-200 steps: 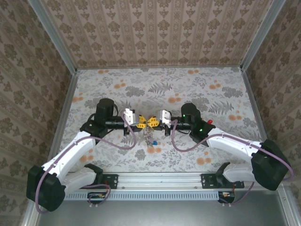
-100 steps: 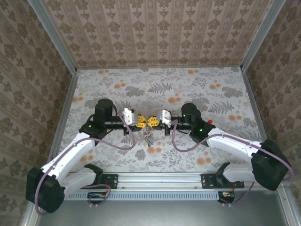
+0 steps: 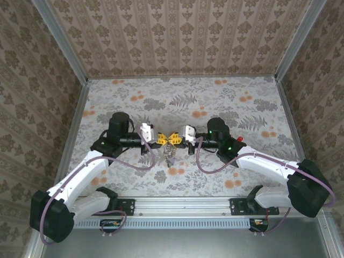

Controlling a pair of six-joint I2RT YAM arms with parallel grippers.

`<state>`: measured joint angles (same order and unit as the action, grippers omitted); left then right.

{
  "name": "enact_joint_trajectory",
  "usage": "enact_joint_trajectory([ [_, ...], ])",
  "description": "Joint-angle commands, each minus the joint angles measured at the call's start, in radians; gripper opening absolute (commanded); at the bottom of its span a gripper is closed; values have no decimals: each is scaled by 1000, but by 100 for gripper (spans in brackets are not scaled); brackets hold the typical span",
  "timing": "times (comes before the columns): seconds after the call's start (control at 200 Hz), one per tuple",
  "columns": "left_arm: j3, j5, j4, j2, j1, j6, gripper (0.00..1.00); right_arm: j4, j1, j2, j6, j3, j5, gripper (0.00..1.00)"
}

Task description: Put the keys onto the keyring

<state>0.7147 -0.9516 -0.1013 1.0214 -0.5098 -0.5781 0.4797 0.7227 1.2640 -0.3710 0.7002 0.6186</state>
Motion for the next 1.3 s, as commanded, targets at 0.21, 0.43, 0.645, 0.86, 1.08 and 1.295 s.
enact_joint_trajectory([
  [0.21, 25, 33, 28, -17, -52, -43, 0, 23, 7, -21, -22, -5, -37, 16],
  [0.43, 22, 46, 24, -17, -53, -49, 0, 21, 7, -31, -28, -14, -44, 22],
  [0.645, 33, 58, -18, -12, -53, -68, 0, 1, 6, -41, -38, -16, -47, 19],
  [0.86, 31, 71, -17, -11, -53, -56, 0, -14, 3, -41, -48, -11, -22, 0],
  [1.08, 3, 42, 25, -36, -52, -17, 21, 58, 3, -60, -20, -34, -29, 0],
  [1.295, 4, 38, 40, -26, -52, -11, 18, 95, 5, -60, -8, -44, -32, 0],
])
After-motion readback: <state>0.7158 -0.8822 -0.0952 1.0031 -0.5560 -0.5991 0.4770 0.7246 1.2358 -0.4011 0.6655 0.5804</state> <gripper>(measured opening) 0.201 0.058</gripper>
